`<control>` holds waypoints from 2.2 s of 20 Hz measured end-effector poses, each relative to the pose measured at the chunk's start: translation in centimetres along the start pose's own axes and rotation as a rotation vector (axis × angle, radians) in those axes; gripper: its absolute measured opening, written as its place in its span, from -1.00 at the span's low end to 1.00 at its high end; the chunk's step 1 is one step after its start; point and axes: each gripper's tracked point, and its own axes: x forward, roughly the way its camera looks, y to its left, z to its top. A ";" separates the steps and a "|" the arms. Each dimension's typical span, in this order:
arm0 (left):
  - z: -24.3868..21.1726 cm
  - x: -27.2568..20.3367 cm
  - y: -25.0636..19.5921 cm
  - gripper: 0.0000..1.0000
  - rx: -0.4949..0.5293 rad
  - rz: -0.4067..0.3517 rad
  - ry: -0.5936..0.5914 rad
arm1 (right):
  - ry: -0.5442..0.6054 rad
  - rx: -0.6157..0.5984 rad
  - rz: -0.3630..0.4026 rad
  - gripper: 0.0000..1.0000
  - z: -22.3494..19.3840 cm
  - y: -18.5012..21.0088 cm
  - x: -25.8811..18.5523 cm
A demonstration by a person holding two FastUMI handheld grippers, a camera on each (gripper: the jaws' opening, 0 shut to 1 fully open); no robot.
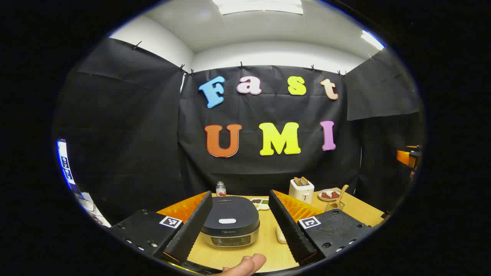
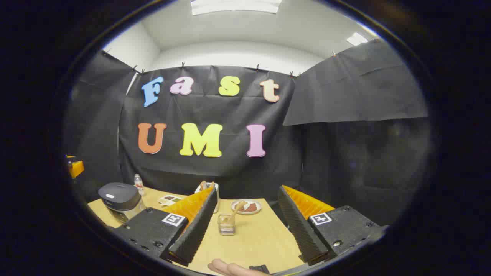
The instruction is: Close the left gripper, press the button to open the rice cooker; take a wooden spoon from the chopstick holder with the right hand, scoop a spoonful of rice and pour it into the rice cooker, then put the wooden spoon back into the chopstick holder.
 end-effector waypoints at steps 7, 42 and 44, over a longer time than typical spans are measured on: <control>-1.6 0.7 -0.2 0.89 0.004 -0.026 0.047 | 0.010 -0.004 -0.016 1.00 -0.8 -1.1 0.4; -16.8 12.8 4.3 -1.00 -0.058 0.090 0.481 | 0.096 0.056 -0.034 1.00 -10.1 -2.5 0.2; -17.3 13.0 4.4 -1.00 -0.067 0.092 0.502 | 0.118 0.068 -0.031 1.00 -11.1 -2.6 0.7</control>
